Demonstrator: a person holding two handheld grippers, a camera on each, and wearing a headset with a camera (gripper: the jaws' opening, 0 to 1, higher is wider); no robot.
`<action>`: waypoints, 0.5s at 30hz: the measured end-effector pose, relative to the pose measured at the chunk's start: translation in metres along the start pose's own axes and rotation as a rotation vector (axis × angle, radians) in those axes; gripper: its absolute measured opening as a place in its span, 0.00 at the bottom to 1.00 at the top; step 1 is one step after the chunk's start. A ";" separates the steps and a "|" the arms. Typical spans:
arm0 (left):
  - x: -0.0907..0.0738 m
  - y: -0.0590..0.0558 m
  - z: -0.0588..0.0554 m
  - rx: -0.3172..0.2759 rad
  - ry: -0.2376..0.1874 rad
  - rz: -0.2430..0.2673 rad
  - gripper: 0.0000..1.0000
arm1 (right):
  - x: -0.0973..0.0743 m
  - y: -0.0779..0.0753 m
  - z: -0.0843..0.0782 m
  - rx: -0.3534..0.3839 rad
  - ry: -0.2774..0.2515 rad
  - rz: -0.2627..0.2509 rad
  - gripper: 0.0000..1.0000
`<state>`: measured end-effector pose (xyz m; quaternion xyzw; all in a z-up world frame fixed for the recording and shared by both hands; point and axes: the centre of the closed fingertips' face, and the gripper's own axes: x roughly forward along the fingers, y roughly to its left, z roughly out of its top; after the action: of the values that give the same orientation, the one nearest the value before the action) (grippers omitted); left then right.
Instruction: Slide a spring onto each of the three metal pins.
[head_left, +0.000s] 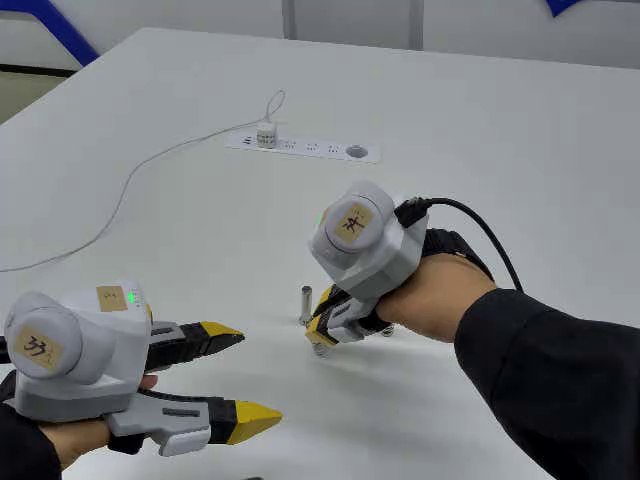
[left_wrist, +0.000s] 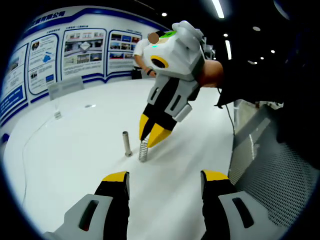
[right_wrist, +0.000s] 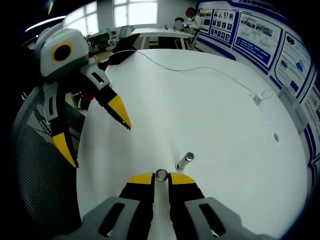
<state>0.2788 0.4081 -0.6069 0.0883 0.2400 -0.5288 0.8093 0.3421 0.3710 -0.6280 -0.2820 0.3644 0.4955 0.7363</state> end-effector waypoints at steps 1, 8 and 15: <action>0.000 0.000 0.000 0.001 0.002 -0.001 0.59 | -0.002 0.000 0.000 0.004 -0.004 -0.002 0.12; 0.000 0.000 -0.001 0.001 0.007 -0.001 0.59 | -0.010 -0.003 -0.003 0.026 -0.017 -0.018 0.12; 0.000 0.000 -0.002 0.003 0.012 -0.003 0.59 | -0.014 -0.003 -0.007 0.041 -0.015 -0.022 0.12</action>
<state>0.2778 0.4092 -0.6088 0.0921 0.2442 -0.5298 0.8070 0.3399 0.3572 -0.6202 -0.2670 0.3659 0.4821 0.7500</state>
